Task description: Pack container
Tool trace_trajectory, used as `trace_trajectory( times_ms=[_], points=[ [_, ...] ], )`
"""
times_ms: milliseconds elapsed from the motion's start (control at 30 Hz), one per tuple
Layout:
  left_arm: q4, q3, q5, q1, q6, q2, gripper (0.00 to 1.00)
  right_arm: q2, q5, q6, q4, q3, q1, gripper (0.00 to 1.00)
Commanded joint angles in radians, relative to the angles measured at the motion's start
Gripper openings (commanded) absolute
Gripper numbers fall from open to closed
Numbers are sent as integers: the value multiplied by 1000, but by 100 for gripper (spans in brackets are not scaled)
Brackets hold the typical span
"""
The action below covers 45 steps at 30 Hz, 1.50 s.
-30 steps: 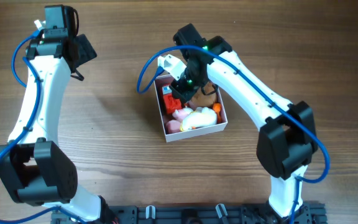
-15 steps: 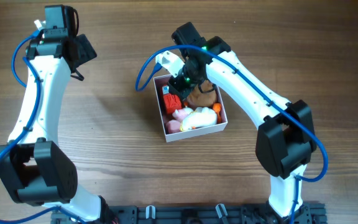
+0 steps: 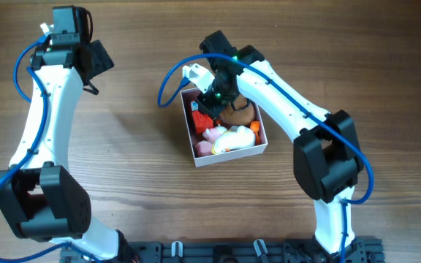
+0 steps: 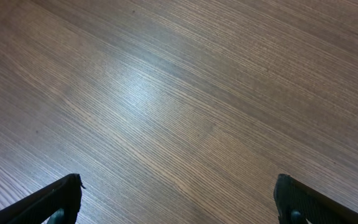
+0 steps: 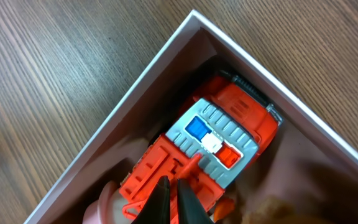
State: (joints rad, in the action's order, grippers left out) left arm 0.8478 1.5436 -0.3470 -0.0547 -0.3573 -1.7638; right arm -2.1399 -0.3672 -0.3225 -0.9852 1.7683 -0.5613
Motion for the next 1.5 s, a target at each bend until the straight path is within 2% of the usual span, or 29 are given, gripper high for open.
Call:
trace_trajectory(
  times_ms=[0, 200, 267, 333, 400, 467, 500, 533, 567, 800, 1000, 1467],
  points=[
    [0, -8, -9, -3, 9, -4, 100, -29, -15, 11, 11, -10, -2, 4],
    [0, -8, -9, -3, 9, -4, 100, 8, -15, 21, -27, 90, 18, 4],
    [0, -8, -9, -3, 9, -4, 100, 47, -1, 76, -27, 132, 42, 4],
    [0, -8, -9, -3, 9, -4, 100, 117, 107, 156, -33, 187, 99, 5],
    [0, -8, -9, -3, 9, -4, 100, 160, 172, 173, -33, 191, 137, 9],
    [0, -8, -9, -3, 9, -4, 100, 200, 219, 177, -36, 191, 183, 30],
    [0, -8, -9, -3, 9, -4, 100, 220, 234, 177, -38, 191, 213, 36],
    [0, -8, -9, -3, 9, -4, 100, 238, 246, 176, -43, 190, 249, 51],
    [0, -8, -9, -3, 9, -4, 100, 254, 264, 177, -56, 190, 294, 70],
    [0, -8, -9, -3, 9, -4, 100, 264, 270, 198, -158, 189, 539, 100],
    [0, -8, -9, -3, 9, -4, 100, 264, 270, 192, -156, 188, 632, 99],
    [0, -8, -9, -3, 9, -4, 100, 264, 270, 192, -153, 188, 636, 100]
  ],
)
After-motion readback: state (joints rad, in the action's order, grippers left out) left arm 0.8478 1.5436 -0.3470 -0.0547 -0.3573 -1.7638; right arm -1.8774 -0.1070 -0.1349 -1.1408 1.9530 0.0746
